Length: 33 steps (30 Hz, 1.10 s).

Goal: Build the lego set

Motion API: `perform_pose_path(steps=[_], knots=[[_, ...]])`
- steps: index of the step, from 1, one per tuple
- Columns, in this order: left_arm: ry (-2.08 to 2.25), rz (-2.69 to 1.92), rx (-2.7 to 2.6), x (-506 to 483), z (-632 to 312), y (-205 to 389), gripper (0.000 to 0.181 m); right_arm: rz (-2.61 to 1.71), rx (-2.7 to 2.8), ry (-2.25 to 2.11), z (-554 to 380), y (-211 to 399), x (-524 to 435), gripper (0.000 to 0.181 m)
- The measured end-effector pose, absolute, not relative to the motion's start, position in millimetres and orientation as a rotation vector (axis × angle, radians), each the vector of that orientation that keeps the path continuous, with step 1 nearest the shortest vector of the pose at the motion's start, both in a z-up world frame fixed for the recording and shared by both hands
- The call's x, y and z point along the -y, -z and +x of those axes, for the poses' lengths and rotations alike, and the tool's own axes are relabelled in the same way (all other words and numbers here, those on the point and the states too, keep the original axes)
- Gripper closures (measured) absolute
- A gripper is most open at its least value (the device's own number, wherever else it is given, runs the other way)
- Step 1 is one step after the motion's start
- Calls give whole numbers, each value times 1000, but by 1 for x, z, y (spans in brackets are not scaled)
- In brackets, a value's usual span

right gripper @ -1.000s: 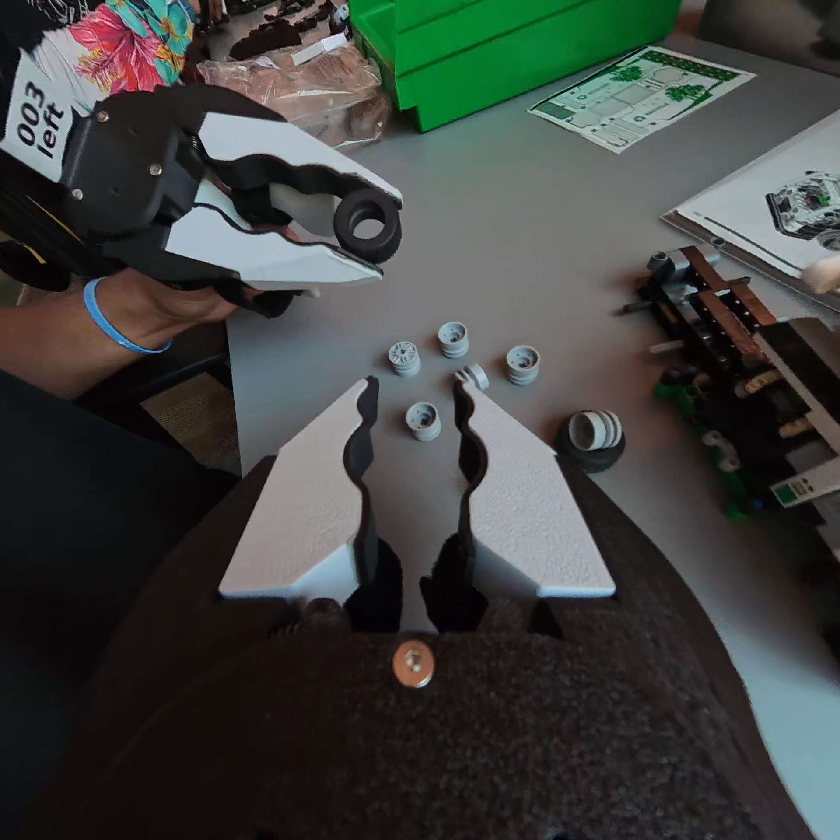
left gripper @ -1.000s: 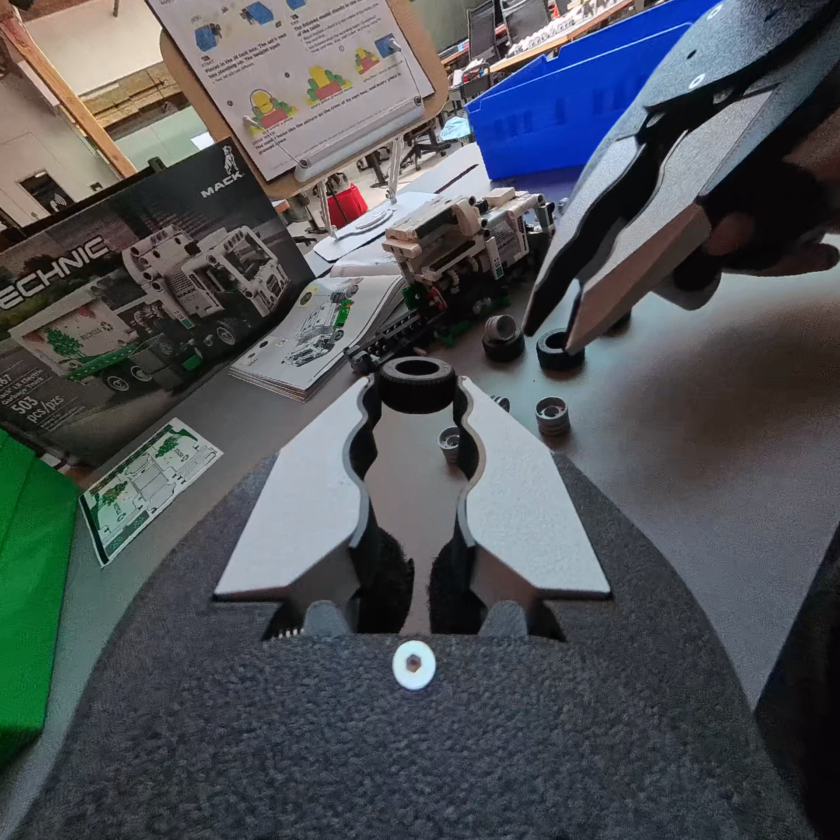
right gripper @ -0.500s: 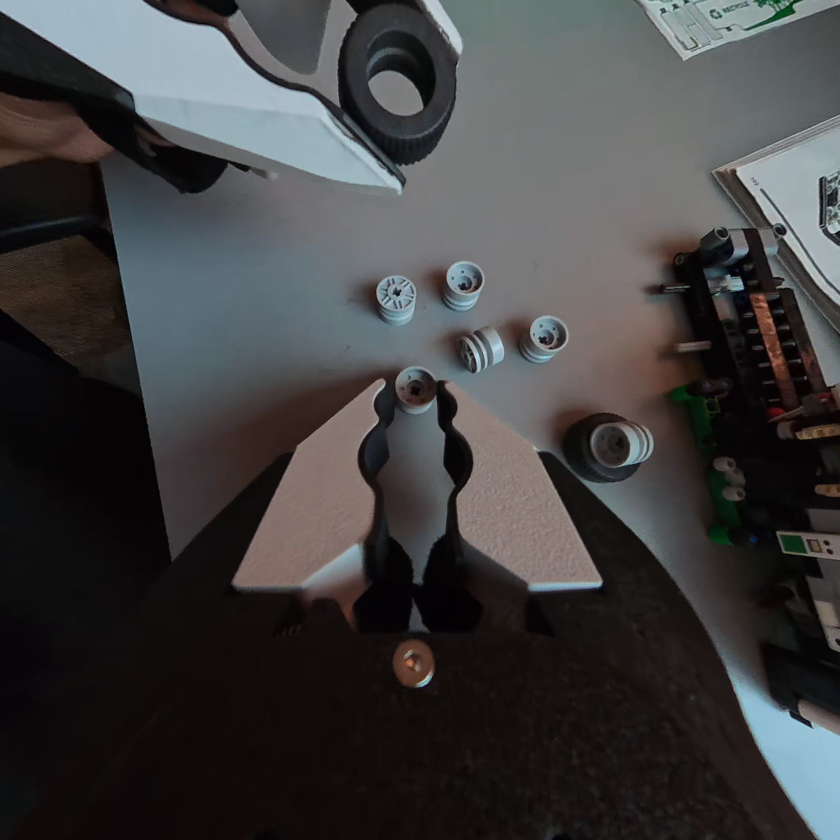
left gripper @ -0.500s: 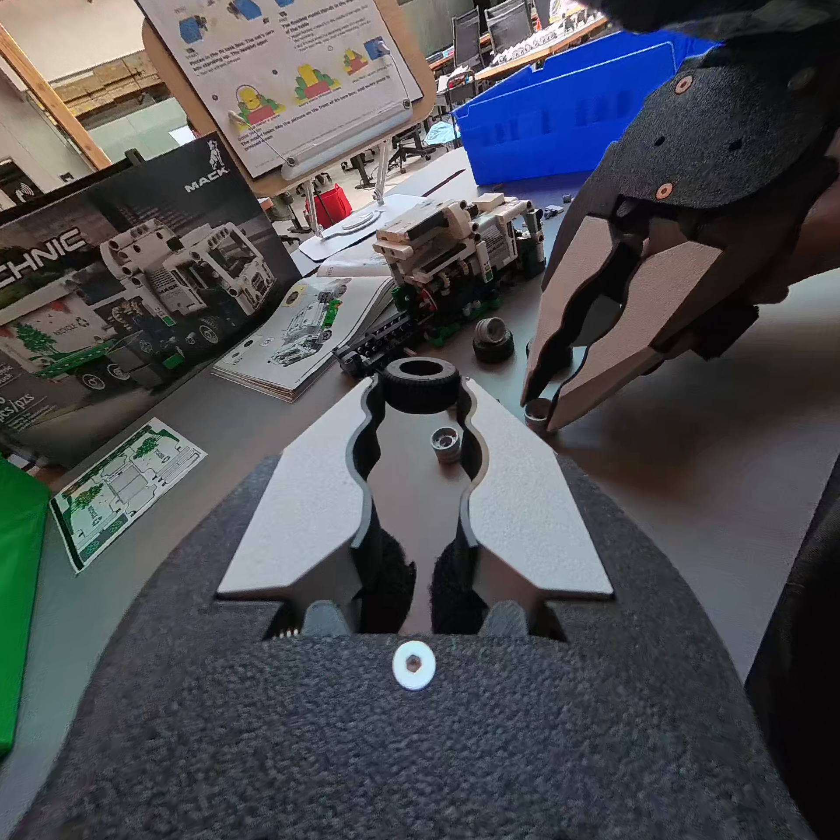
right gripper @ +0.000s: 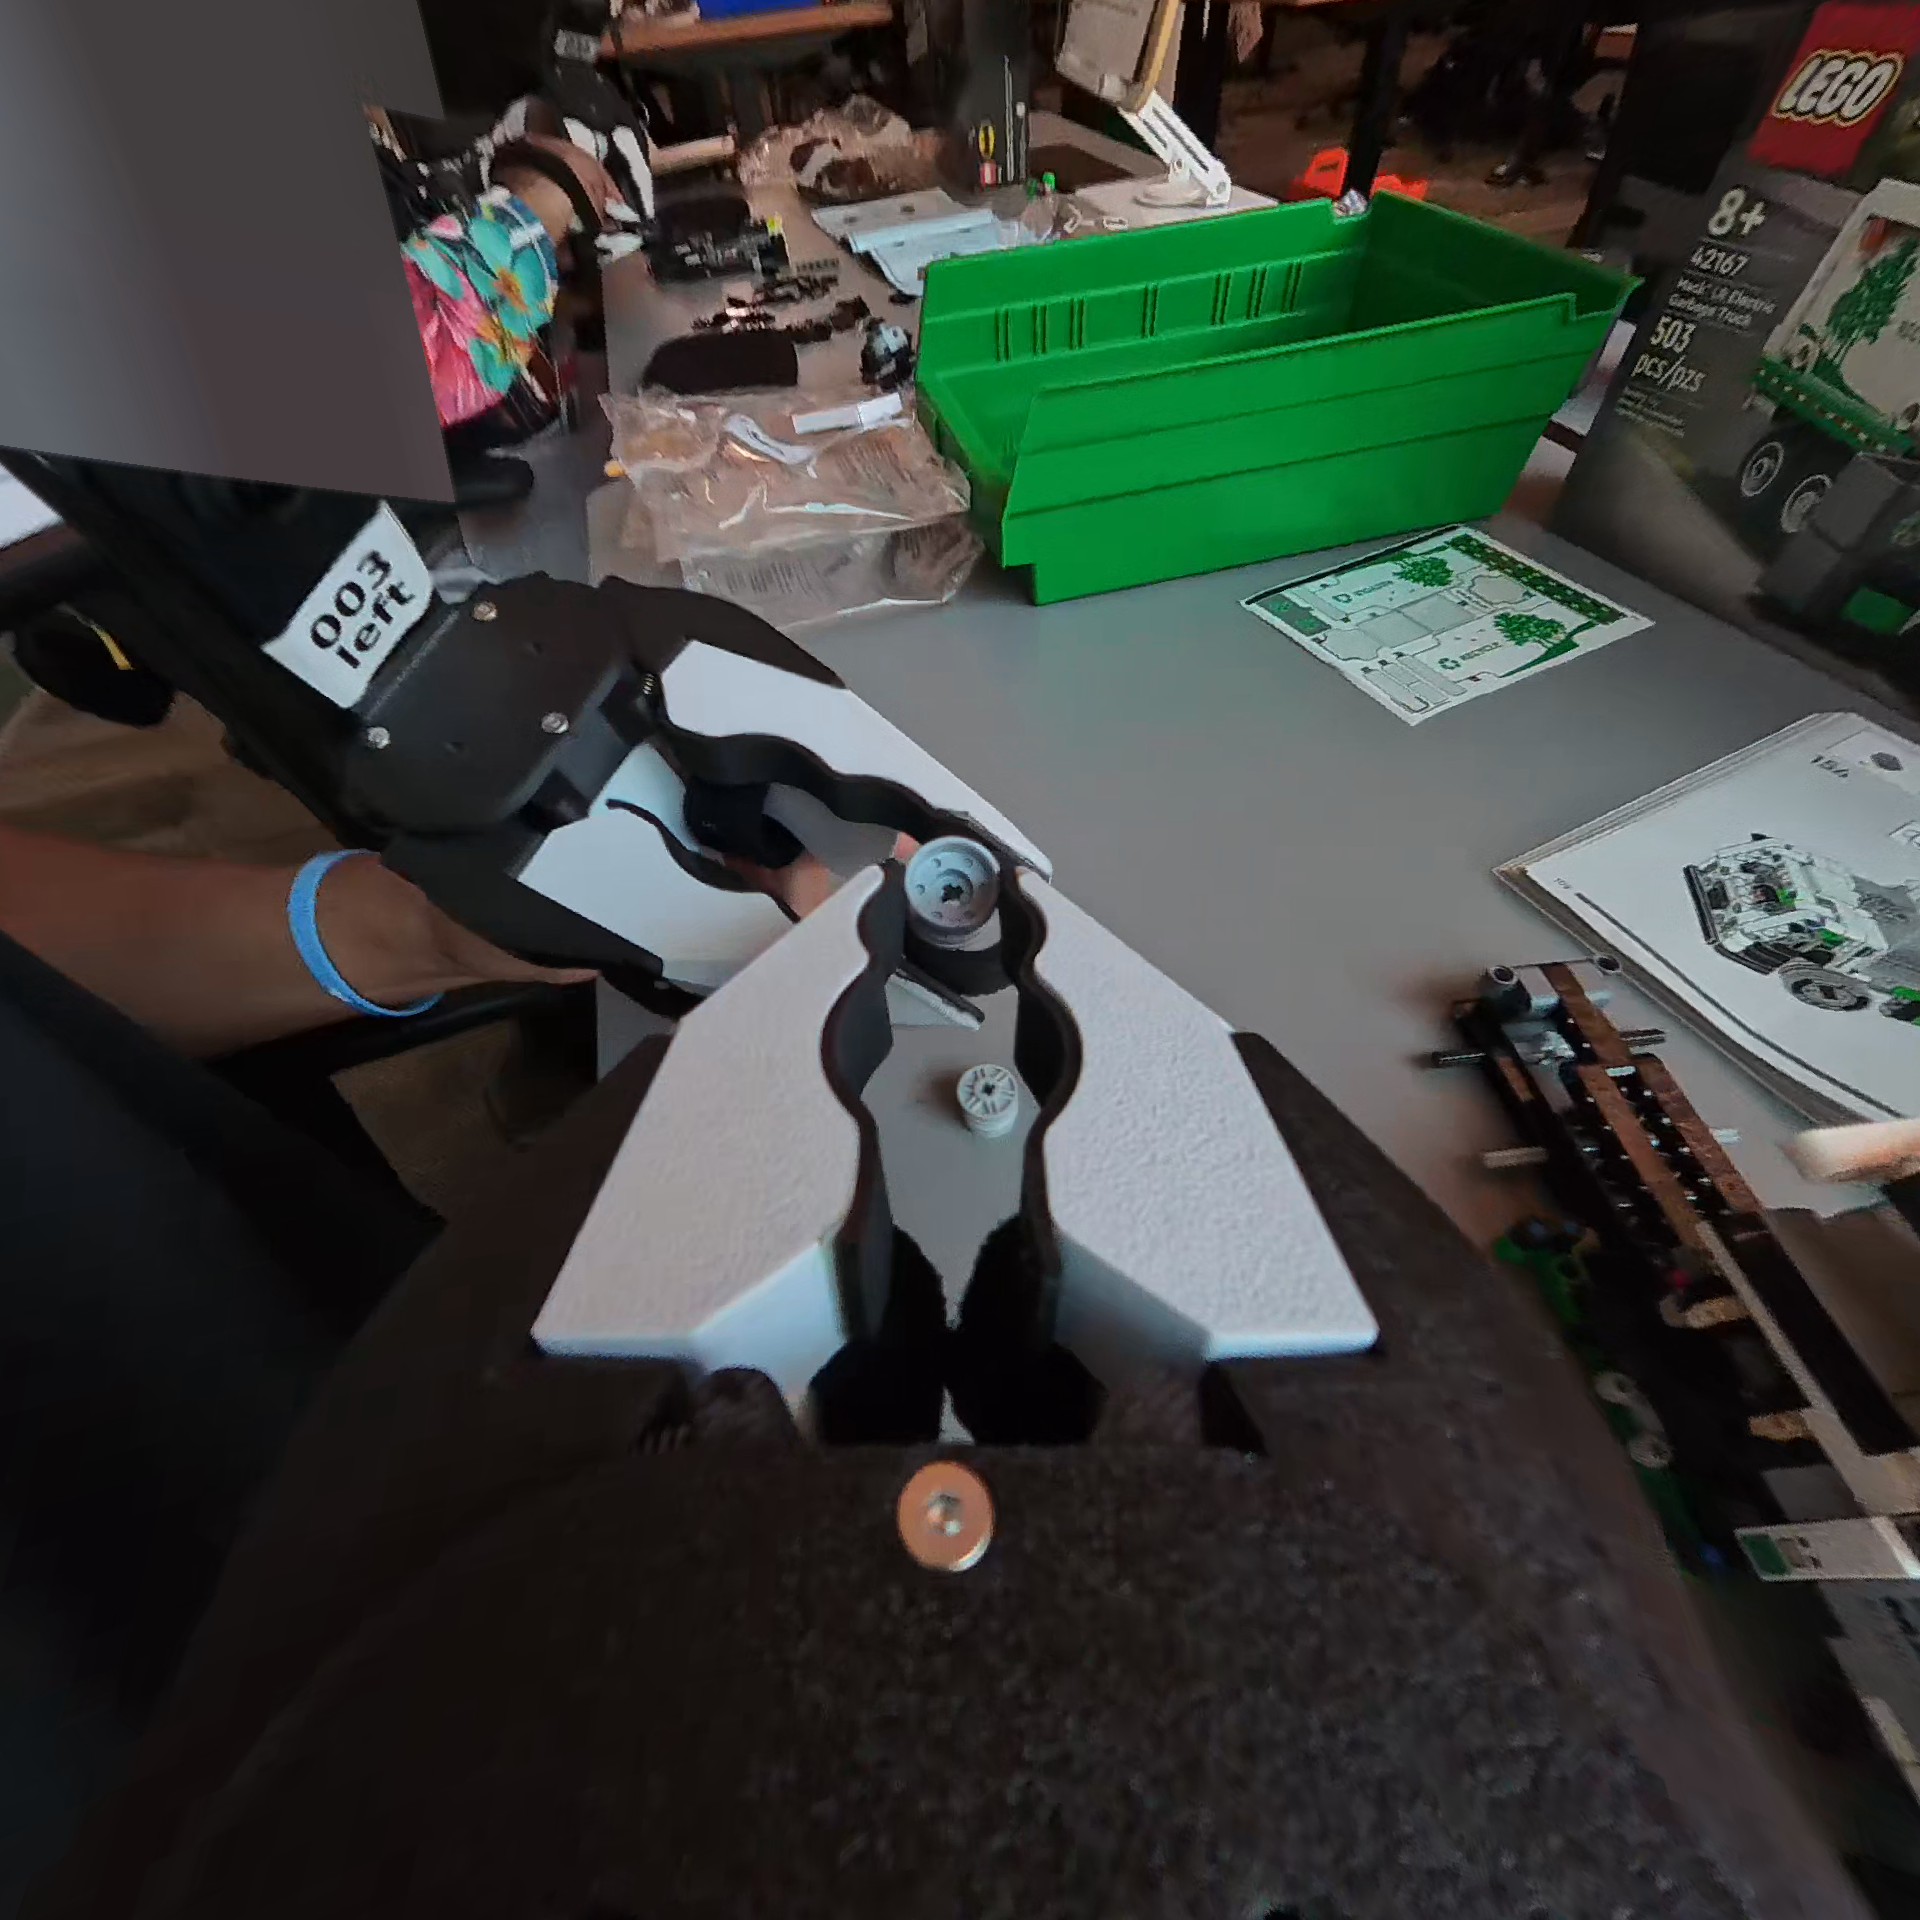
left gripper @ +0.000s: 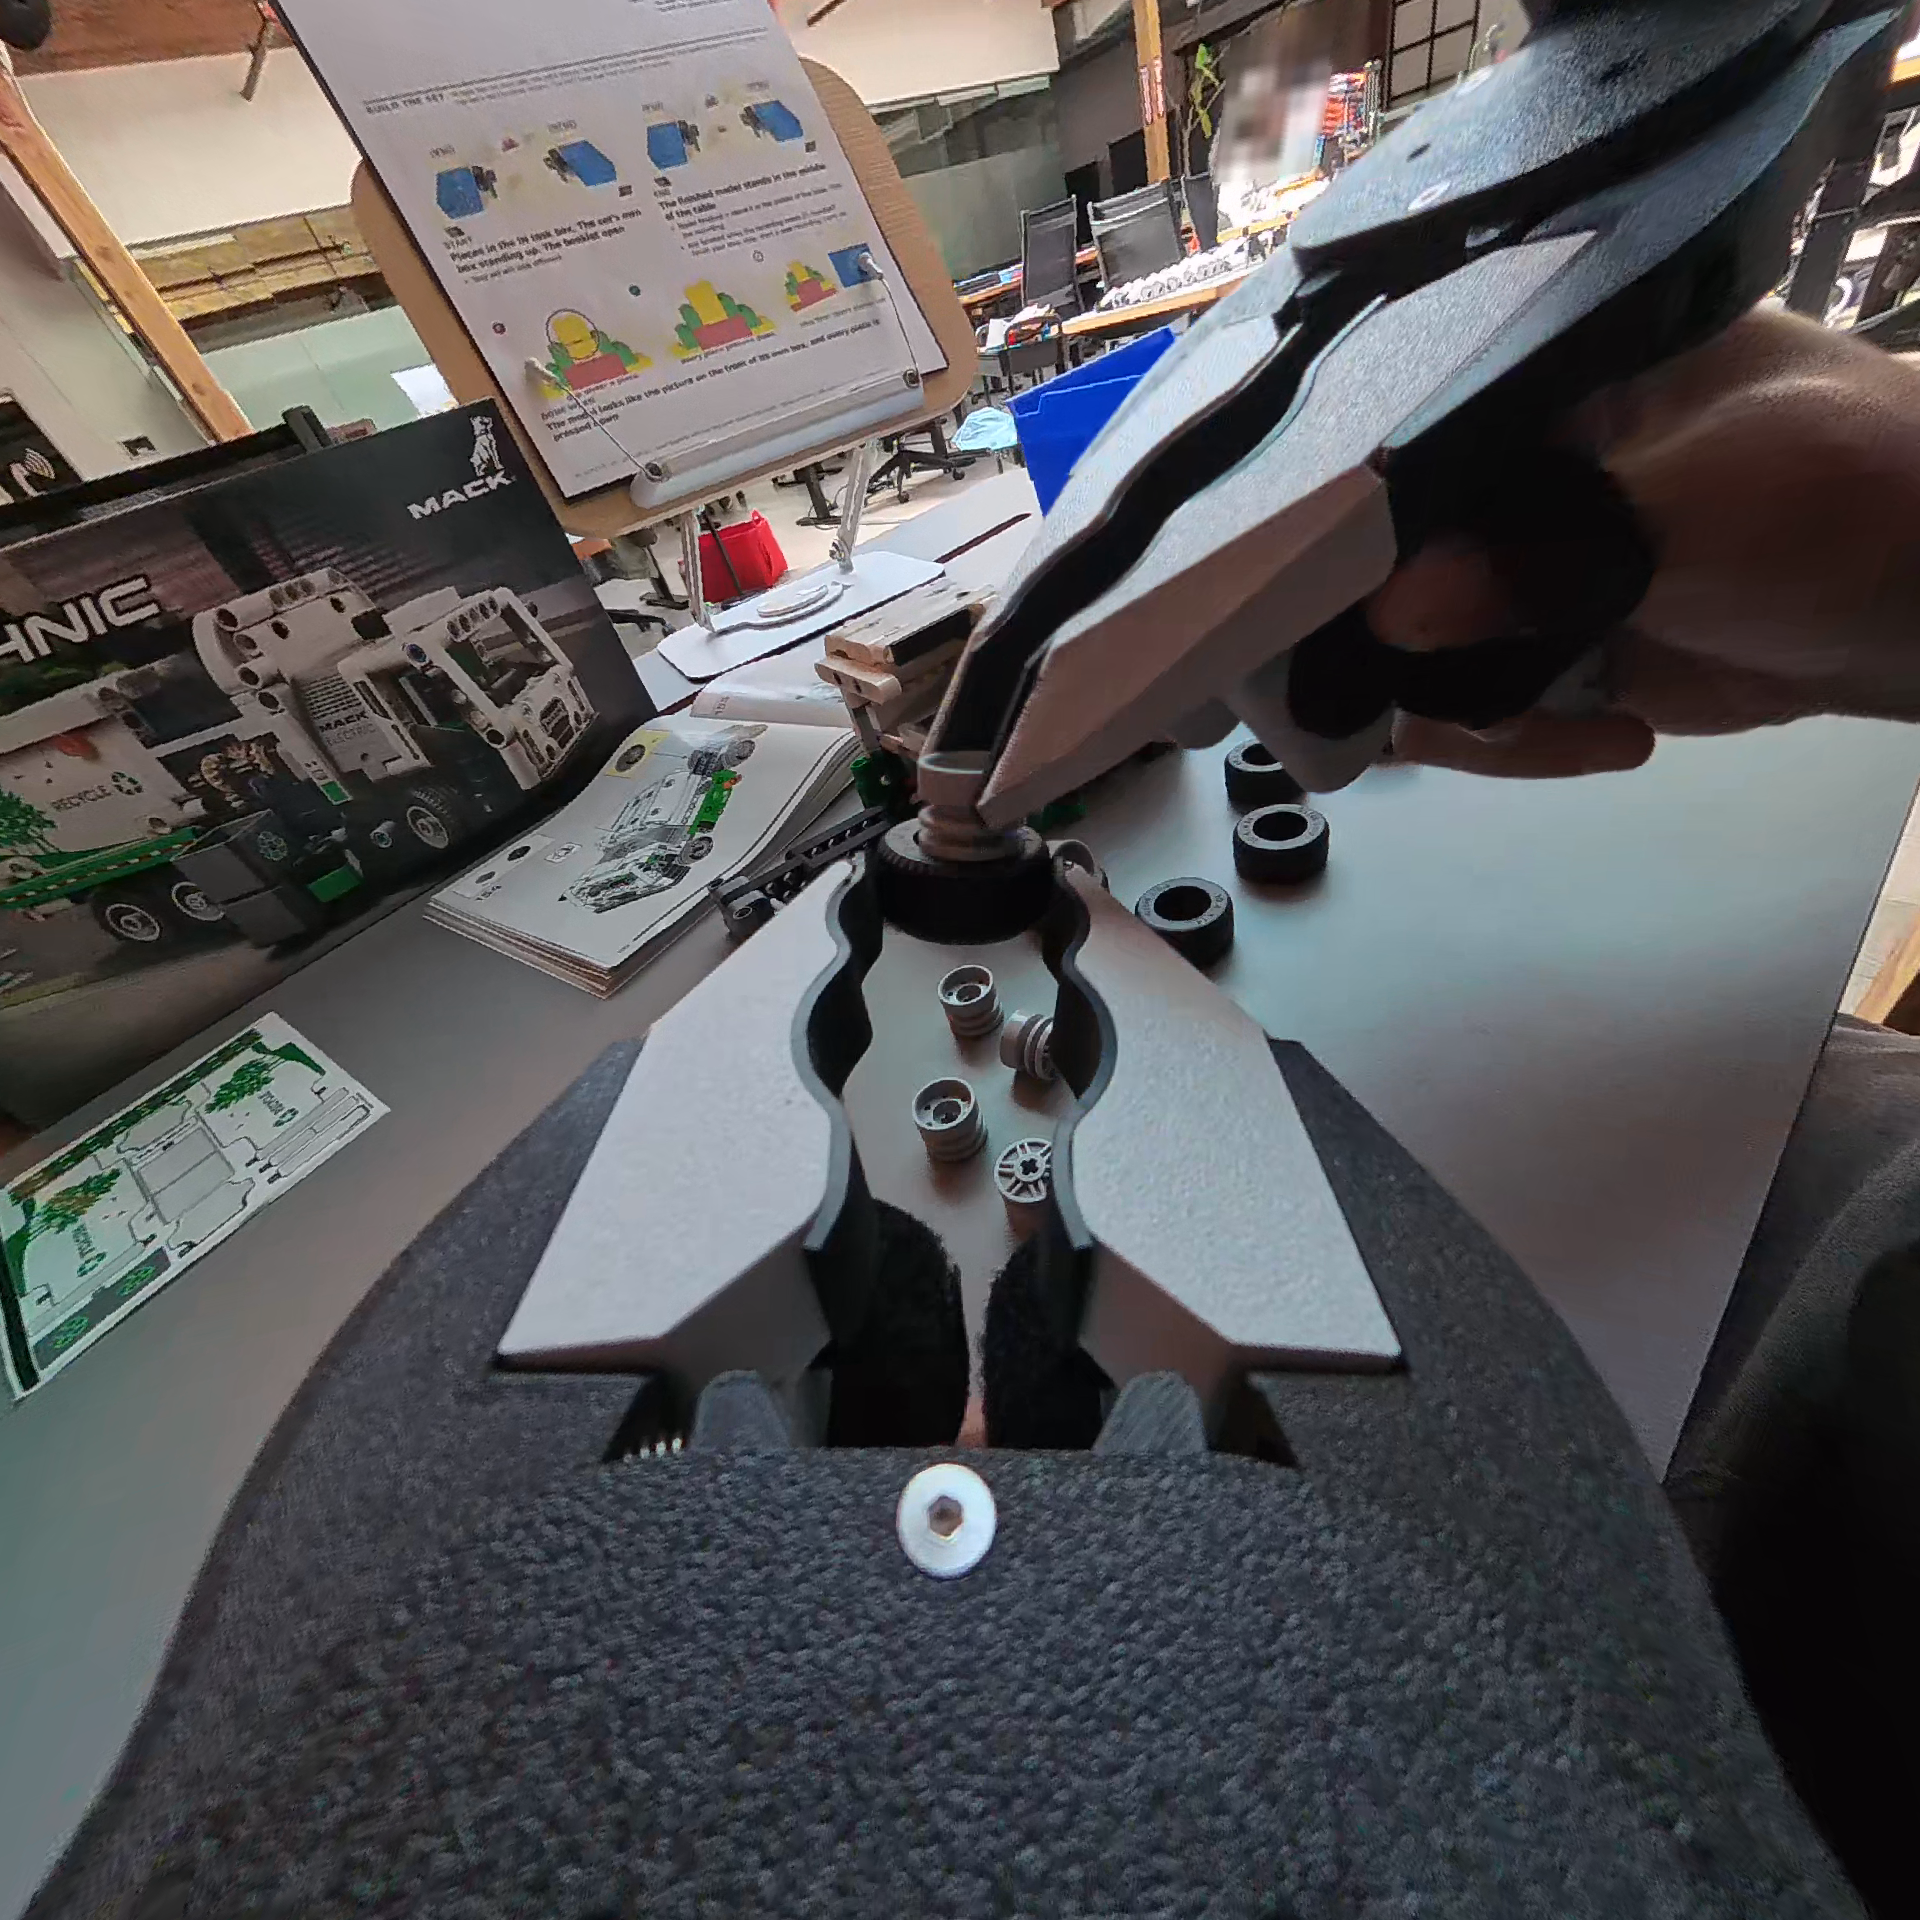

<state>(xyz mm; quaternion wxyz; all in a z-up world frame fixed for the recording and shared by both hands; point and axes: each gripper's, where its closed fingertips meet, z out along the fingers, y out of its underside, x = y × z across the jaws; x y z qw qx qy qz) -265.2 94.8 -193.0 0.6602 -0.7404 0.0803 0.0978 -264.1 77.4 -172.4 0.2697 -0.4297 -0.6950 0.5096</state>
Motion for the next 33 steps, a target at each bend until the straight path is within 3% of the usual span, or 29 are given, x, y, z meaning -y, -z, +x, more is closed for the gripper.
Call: perform_pose_path(steps=[9, 33], knots=[[-223, -1650, -169, -91, -267, 189, 153, -1105, 1926, -1215, -267, 170, -77, 164], [163, -1585, -78, -88, -262, 176, 152, -1083, 1659, -1669, -272, 156, -72, 165]])
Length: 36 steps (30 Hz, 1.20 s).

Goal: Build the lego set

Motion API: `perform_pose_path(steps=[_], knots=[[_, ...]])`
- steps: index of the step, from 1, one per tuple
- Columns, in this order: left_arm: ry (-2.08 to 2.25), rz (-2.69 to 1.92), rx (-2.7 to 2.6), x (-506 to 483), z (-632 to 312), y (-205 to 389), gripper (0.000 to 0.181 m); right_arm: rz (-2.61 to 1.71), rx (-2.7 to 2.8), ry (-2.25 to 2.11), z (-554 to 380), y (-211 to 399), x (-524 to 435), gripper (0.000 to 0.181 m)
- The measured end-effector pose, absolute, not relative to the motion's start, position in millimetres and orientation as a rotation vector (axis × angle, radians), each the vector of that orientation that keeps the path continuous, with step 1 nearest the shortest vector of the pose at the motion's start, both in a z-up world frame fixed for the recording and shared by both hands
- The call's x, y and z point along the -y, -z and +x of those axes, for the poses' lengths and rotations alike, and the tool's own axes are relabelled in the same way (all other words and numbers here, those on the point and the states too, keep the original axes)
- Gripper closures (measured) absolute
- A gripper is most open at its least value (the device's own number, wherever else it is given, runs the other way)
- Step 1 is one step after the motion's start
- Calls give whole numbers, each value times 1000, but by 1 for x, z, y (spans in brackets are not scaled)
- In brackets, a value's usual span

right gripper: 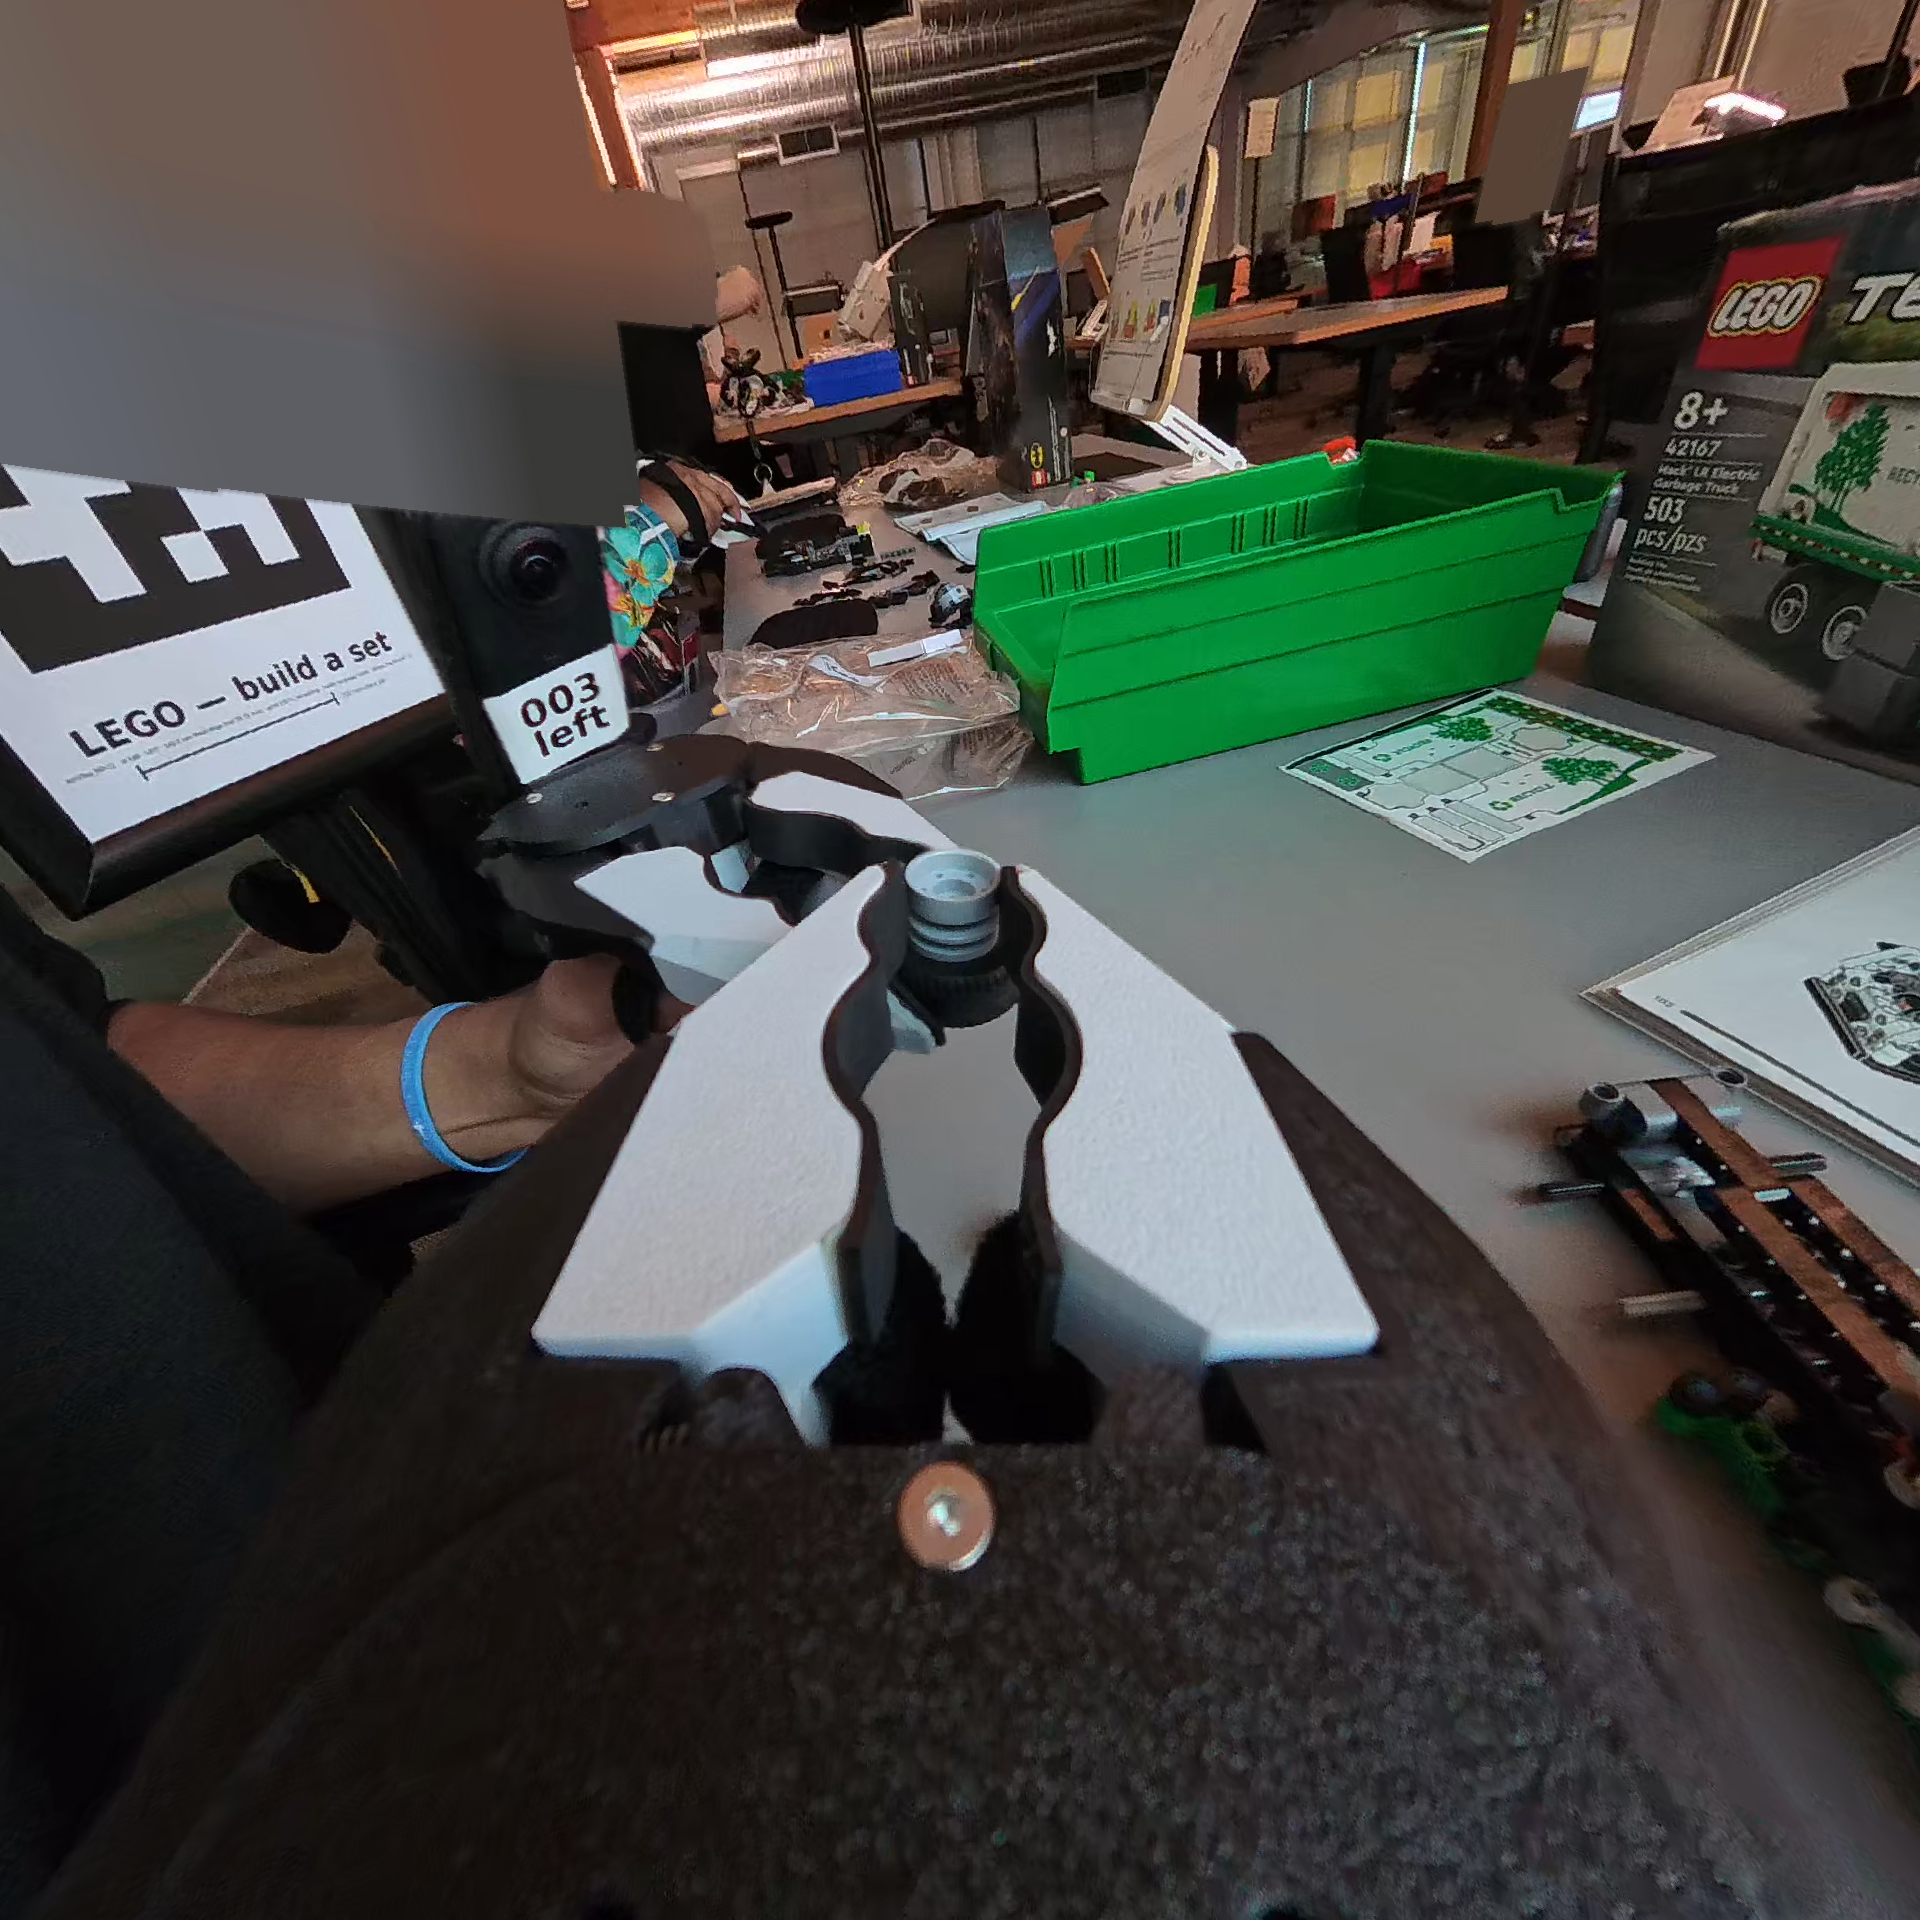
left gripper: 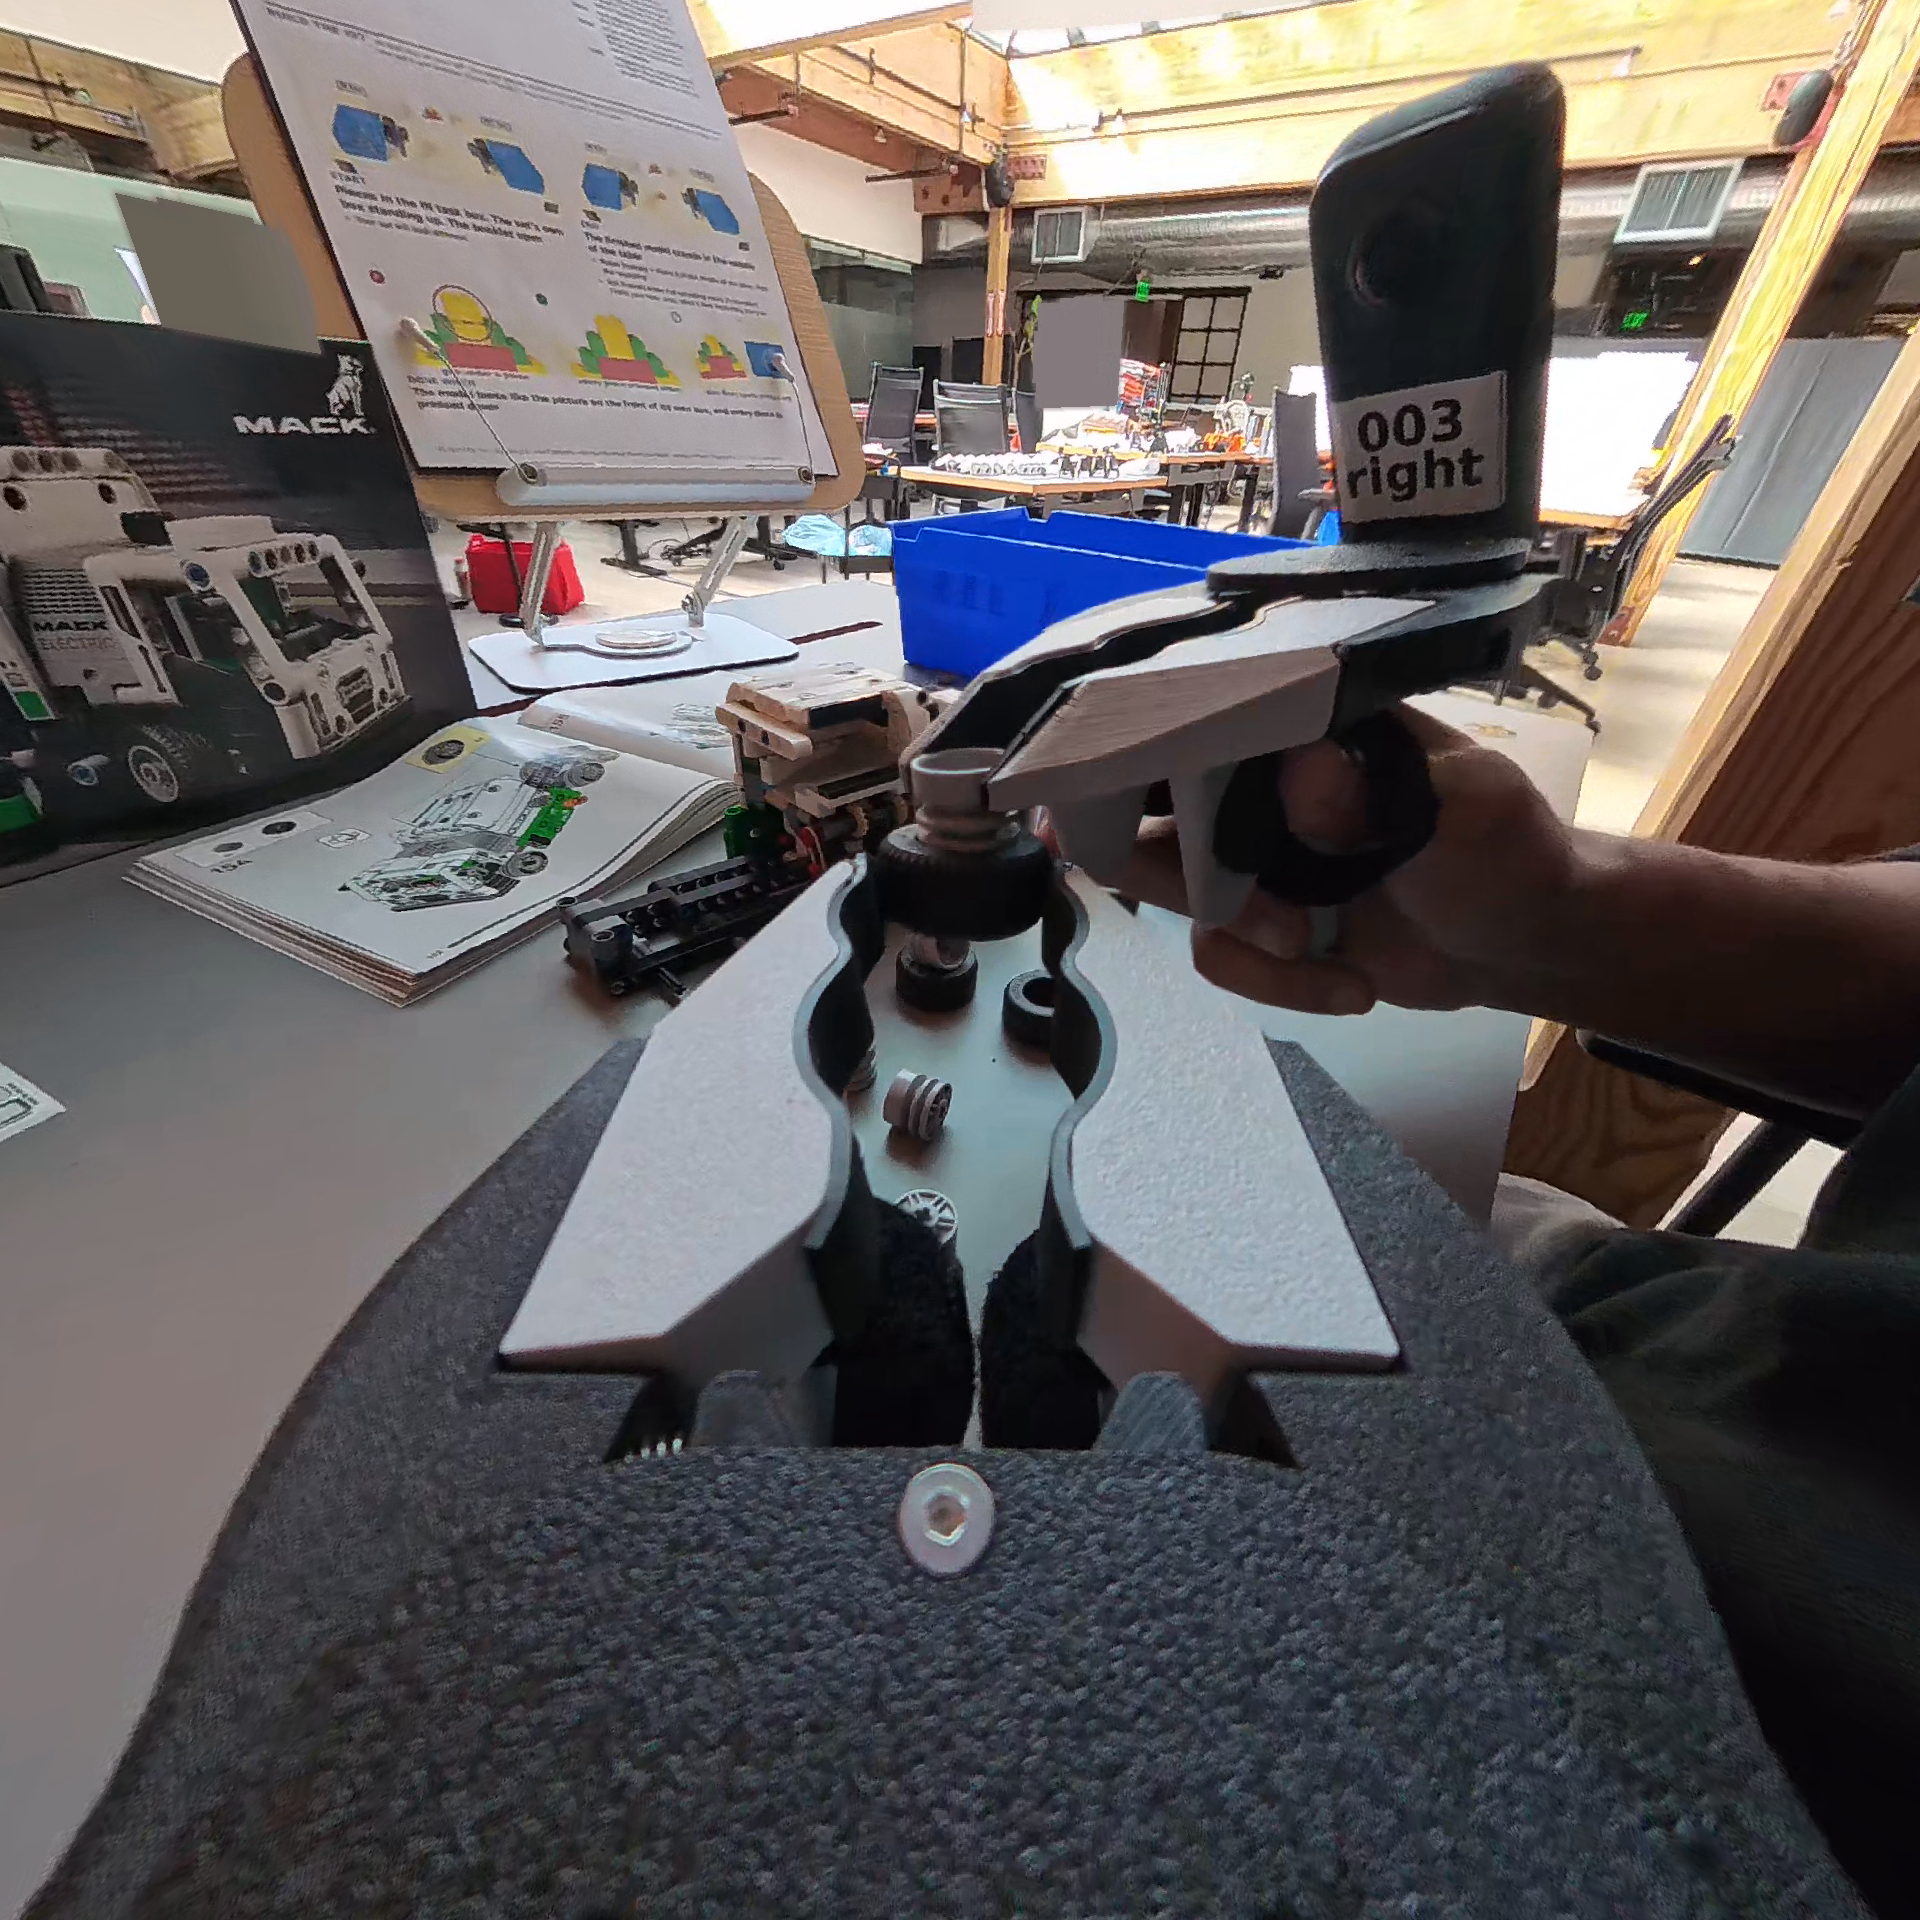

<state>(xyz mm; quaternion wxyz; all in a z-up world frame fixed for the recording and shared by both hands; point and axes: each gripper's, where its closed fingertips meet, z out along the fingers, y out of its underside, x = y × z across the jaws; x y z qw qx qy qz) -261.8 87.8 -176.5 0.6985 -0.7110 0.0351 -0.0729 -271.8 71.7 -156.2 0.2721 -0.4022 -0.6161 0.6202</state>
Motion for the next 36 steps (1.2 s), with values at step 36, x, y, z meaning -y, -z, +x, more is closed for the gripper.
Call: perform_pose_path(steps=[36], knots=[[1496, -1132, 734, -79, -302, 128, 153, -1263, 1451, -1898, -245, 132, -111, 165]])
